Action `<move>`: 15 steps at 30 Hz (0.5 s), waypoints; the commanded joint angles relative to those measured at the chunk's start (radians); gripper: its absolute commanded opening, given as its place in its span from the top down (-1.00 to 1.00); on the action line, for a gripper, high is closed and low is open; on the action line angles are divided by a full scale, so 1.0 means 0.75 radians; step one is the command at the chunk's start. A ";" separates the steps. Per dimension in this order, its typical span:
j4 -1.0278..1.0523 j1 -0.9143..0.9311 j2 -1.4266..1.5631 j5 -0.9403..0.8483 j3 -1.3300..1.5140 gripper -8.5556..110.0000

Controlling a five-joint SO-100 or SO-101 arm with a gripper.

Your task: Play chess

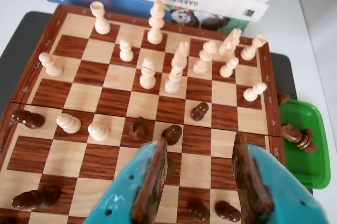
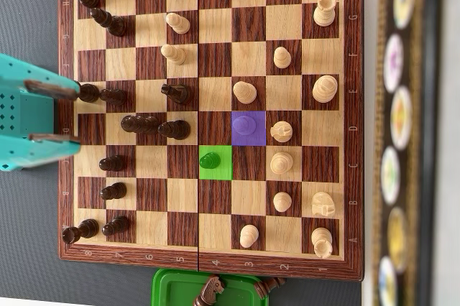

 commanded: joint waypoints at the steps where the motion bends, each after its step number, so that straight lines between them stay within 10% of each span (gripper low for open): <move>1: 0.086 0.037 -0.243 -0.004 -0.209 0.55; 15: 0.245 0.110 -1.260 0.008 -0.816 0.55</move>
